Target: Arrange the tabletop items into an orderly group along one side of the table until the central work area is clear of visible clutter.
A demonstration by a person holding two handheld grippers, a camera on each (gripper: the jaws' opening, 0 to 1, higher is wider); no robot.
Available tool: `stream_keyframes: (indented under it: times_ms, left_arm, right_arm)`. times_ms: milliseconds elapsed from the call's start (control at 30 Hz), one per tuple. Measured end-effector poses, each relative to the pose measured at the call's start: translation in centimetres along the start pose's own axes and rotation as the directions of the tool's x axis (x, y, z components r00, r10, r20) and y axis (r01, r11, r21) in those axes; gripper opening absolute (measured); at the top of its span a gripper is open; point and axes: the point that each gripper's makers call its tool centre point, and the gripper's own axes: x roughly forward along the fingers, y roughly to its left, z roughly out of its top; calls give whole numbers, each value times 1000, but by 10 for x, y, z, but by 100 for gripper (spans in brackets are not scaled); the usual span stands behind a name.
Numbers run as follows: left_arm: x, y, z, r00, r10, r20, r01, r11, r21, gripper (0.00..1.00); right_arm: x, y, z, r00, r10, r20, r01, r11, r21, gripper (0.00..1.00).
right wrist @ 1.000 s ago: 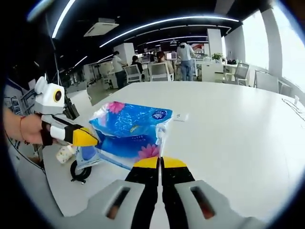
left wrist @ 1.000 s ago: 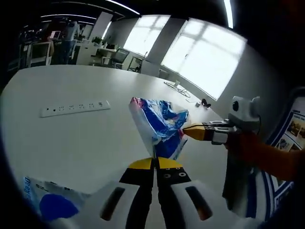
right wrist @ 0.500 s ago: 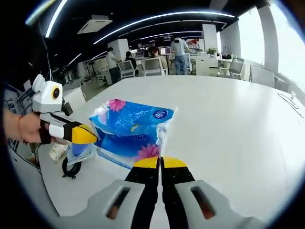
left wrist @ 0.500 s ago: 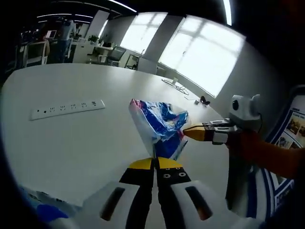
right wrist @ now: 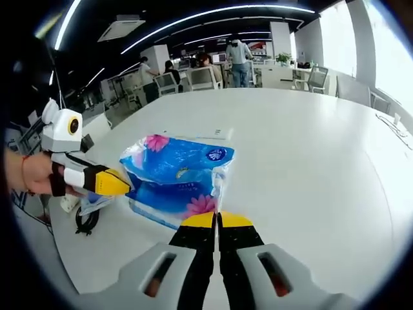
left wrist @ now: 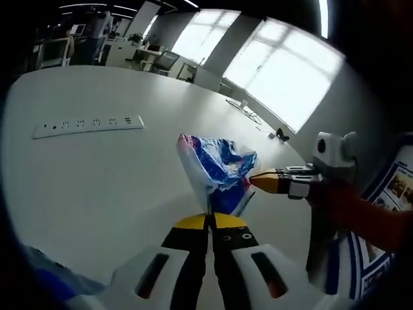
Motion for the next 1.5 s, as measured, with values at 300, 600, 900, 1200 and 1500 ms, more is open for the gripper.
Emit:
stream_keyframes:
  times_ms: [300, 600, 900, 1200, 1500]
  left_arm:
    - [12, 7, -12, 999, 1, -43, -3, 999, -46, 0]
    - [21, 11, -22, 997, -2, -78, -7, 994, -113, 0]
    - [30, 15, -31, 994, -7, -114, -13, 984, -178, 0]
    - [36, 18, -37, 991, -21, -135, -13, 969, -246, 0]
    - [44, 19, -40, 989, -31, -143, -12, 957, -291, 0]
  right_arm:
    - [10, -8, -17, 999, -5, -47, 6, 1000, 25, 0]
    - [15, -13, -27, 997, -8, -74, 11, 999, 48, 0]
    - [18, -17, -37, 995, -8, -103, 14, 998, 54, 0]
    - [24, -23, -45, 992, -9, -123, 18, 997, 71, 0]
    - [27, -28, -50, 990, -9, -137, 21, 996, 85, 0]
